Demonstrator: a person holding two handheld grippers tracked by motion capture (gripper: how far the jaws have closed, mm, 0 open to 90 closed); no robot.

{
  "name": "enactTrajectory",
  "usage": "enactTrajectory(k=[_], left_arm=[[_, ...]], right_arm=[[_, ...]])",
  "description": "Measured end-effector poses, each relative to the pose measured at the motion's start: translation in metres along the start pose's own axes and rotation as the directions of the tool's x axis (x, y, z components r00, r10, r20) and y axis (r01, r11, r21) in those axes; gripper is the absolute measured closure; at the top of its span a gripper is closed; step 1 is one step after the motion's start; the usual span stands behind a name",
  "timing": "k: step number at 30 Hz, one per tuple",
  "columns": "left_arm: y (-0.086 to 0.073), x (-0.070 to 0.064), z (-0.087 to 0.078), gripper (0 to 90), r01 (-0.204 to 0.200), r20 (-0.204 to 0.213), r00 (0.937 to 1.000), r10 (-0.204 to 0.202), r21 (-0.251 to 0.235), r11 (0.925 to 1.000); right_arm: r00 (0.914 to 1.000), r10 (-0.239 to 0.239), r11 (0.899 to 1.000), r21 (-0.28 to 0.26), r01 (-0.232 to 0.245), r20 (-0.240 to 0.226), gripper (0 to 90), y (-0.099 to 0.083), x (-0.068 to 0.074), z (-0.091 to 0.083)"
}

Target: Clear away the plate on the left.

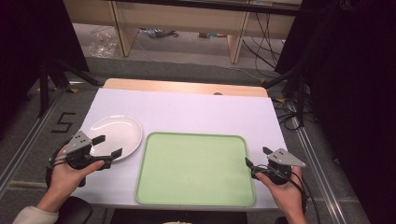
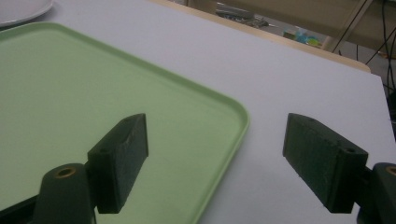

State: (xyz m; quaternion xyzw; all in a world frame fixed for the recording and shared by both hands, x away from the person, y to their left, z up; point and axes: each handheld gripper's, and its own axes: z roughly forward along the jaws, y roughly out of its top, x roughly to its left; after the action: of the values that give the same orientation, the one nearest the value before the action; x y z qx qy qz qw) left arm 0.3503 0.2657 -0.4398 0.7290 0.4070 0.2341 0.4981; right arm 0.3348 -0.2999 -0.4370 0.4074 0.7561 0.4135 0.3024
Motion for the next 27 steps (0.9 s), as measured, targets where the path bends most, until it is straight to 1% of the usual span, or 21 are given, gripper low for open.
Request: enactTrajectory(k=[3,6,7,8,9,10,11,12,13,14,16,18,19,20,21,22,23,24,25,26,27], left_arm=[[0.0,0.001,-0.001,15.1,-0.002,-0.011,0.9999,0.002,0.007,1.0],[-0.002,0.003,-0.001,15.1,0.014,-0.014,0.9998,-0.013,0.014,0.9998],[-0.001,0.003,-0.002,15.1,0.011,-0.019,0.9998,-0.01,0.016,0.9998],[-0.001,0.004,-0.004,15.1,0.013,-0.027,0.9996,-0.012,0.019,0.9997],[-0.002,0.005,-0.005,15.2,0.024,-0.029,0.9993,-0.023,0.016,0.9996],[-0.002,0.007,-0.007,15.3,0.029,-0.041,0.9988,-0.028,0.024,0.9993],[-0.002,0.007,-0.007,15.3,0.029,-0.041,0.9988,-0.028,0.024,0.9993],[-0.003,0.012,-0.01,15.4,0.041,-0.054,0.9978,-0.039,0.04,0.9984],[-0.004,0.014,-0.011,15.4,0.056,-0.06,0.9968,-0.053,0.044,0.9975],[-0.004,0.014,-0.011,15.4,0.056,-0.06,0.9968,-0.053,0.044,0.9975],[-0.004,0.021,-0.013,15.6,0.083,-0.09,0.9929,-0.077,0.062,0.9946],[-0.004,0.026,-0.014,16.1,0.103,-0.11,0.9895,-0.093,0.088,0.9908],[-0.004,0.032,-0.014,16.4,0.124,-0.116,0.9868,-0.113,0.093,0.9879],[-0.004,0.032,-0.014,17.1,0.124,-0.116,0.9868,-0.113,0.093,0.9879],[-0.005,0.035,-0.014,17.1,0.146,-0.122,0.9835,-0.134,0.102,0.984],[-0.005,0.044,-0.014,18.1,0.179,-0.14,0.9767,-0.162,0.116,0.977],[-0.005,0.048,-0.014,18.8,0.194,-0.148,0.9733,-0.176,0.123,0.9732],[-0.005,0.048,-0.014,20.2,0.194,-0.148,0.9733,-0.176,0.123,0.9732],[-0.007,0.058,-0.013,21.7,0.244,-0.167,0.9613,-0.219,0.144,0.9592],[-0.007,0.058,-0.013,22.1,0.244,-0.167,0.9613,-0.219,0.144,0.9592],[-0.009,0.063,-0.012,22.1,0.268,-0.178,0.9539,-0.242,0.143,0.9526]], right_arm=[[1.0,-0.005,1.0,-0.004,0.005,0.003,23.1,0.0,0.0,0.0],[1.0,0.003,1.0,0.002,-0.003,-0.004,23.1,0.0,0.001,0.0],[0.9999,0.013,1.0,0.005,-0.012,-0.011,23.1,0.0,0.001,0.0],[0.9999,0.008,1.0,-0.005,-0.008,-0.007,23.1,0.0,0.001,0.001],[0.9999,0.008,1.0,-0.005,-0.008,-0.007,23.1,0.0,0.001,0.0],[1.0,0.007,1.0,-0.005,-0.007,-0.007,23.1,0.0,0.001,0.0],[1.0,0.007,1.0,-0.005,-0.007,-0.007,23.1,0.0,0.001,0.0],[0.9999,0.008,1.0,-0.005,-0.008,-0.006,23.1,0.0,0.001,0.0],[0.9999,0.01,1.0,-0.006,-0.01,-0.007,23.1,0.0,0.001,0.0],[0.9999,0.01,1.0,-0.006,-0.01,-0.007,23.1,0.0,0.001,0.0],[1.0,0.002,1.0,-0.01,-0.002,-0.002,23.1,0.0,0.001,0.001],[1.0,-0.003,1.0,-0.015,0.004,0.002,23.1,0.0,0.001,0.001],[1.0,-0.006,1.0,-0.014,0.006,0.003,23.1,0.0,0.001,0.001],[1.0,-0.006,1.0,-0.014,0.006,0.003,23.1,0.0,0.001,0.001],[1.0,0.0,1.0,-0.012,0.0,0.001,23.1,0.0,0.001,0.001],[1.0,-0.008,1.0,-0.015,0.008,0.002,23.1,0.0,0.001,0.002],[1.0,-0.008,1.0,-0.013,0.008,0.001,23.1,0.0,0.001,0.002],[1.0,-0.008,1.0,-0.013,0.008,0.001,23.1,0.0,0.001,0.002],[1.0,-0.008,1.0,-0.013,0.008,0.001,23.2,0.0,0.001,0.002],[1.0,-0.007,1.0,-0.013,0.007,0.001,23.2,0.0,0.001,0.002],[1.0,-0.007,1.0,-0.013,0.007,0.001,23.2,0.0,0.001,0.002]])
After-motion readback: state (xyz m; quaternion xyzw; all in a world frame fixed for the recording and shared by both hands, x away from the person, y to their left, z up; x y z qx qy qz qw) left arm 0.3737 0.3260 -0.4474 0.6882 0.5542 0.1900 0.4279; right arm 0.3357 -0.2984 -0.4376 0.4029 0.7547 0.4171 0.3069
